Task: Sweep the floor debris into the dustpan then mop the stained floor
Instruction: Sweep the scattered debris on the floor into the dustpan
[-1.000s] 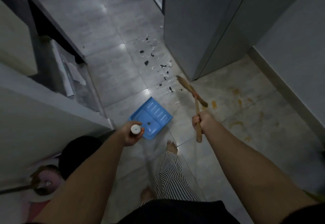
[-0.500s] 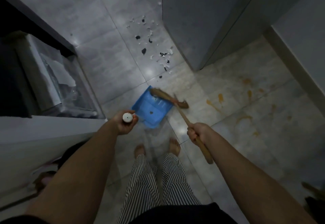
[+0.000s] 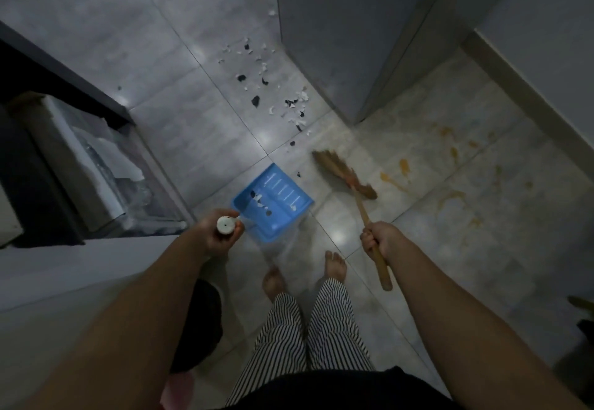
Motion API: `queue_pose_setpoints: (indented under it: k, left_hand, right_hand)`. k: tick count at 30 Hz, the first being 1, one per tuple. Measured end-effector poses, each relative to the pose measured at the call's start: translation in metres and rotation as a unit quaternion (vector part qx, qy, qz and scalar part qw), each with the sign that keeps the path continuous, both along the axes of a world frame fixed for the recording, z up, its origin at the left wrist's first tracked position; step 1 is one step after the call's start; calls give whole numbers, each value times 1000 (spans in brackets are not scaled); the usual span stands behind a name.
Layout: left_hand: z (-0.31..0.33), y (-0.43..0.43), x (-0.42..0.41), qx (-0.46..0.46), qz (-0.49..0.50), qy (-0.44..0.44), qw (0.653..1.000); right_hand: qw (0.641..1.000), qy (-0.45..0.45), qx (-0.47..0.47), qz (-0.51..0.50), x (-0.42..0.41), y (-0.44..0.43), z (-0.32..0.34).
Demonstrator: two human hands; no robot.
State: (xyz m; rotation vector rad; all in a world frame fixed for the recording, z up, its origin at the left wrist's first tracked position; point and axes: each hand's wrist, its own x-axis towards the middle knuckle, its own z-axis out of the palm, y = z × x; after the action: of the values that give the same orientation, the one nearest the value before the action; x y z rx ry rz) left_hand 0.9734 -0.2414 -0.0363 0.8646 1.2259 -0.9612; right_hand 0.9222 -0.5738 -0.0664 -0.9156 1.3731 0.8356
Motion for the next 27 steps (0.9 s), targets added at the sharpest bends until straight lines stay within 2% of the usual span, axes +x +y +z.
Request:
queue_pose_setpoints:
  k: [6, 12, 20, 27]
  left_hand:
    - [-1, 25, 5, -1, 10, -5, 1000]
    - [5, 39, 2, -13, 31, -9, 999]
    - [17, 50, 33, -14, 61, -29, 998]
    - [-5, 49, 83, -19, 96, -16, 995]
  right_hand:
    - [996, 28, 72, 53, -35, 49, 13]
    - [996, 9, 82, 18, -28, 39, 54]
    - [991, -60, 69, -95, 70, 40, 59]
    - [988, -91, 30, -122, 199, 44, 21]
